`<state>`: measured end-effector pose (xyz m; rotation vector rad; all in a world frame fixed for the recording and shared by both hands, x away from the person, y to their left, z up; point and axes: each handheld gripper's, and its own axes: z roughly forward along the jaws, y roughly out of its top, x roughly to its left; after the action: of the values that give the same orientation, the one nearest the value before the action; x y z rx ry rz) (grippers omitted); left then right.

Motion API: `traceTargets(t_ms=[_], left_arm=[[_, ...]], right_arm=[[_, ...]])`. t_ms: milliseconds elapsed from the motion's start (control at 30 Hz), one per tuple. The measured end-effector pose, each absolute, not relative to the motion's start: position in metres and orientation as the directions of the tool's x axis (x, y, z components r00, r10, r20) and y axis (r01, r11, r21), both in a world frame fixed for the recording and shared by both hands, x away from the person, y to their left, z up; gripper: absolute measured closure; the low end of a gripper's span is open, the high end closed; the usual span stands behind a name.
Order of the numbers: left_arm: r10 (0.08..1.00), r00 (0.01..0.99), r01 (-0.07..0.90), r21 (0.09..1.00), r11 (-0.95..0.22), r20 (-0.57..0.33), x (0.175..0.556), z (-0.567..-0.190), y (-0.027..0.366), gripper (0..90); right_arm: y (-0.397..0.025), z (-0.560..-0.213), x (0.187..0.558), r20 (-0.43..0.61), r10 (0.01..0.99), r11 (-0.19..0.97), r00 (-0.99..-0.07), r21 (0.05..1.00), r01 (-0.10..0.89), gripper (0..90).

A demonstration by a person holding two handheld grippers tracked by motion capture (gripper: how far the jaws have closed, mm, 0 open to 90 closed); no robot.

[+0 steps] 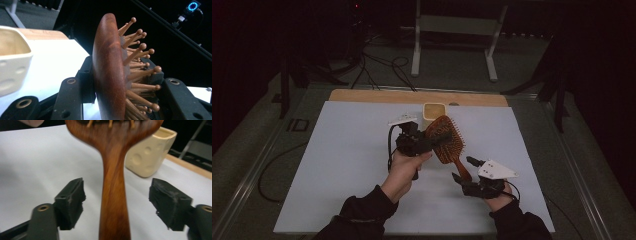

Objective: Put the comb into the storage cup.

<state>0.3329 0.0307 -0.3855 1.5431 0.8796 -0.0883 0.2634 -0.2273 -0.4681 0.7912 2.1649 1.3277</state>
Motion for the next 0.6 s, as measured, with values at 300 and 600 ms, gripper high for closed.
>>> traceTargets(t_ms=[300,600], left_arm=[[0.506,0.711,0.525,0.847,0.080,-0.489,0.337,-0.367,0.042,55.8],[0.528,0.710,0.501,0.861,0.087,-0.466,0.345,-0.349,0.052,55.8]], right_arm=[[-0.236,-0.472,0.264,-0.033,0.694,0.337,-0.719,0.897,0.285,8.9],[-0.250,-0.476,0.257,-0.014,0.704,0.309,-0.710,0.906,0.288,8.4]])
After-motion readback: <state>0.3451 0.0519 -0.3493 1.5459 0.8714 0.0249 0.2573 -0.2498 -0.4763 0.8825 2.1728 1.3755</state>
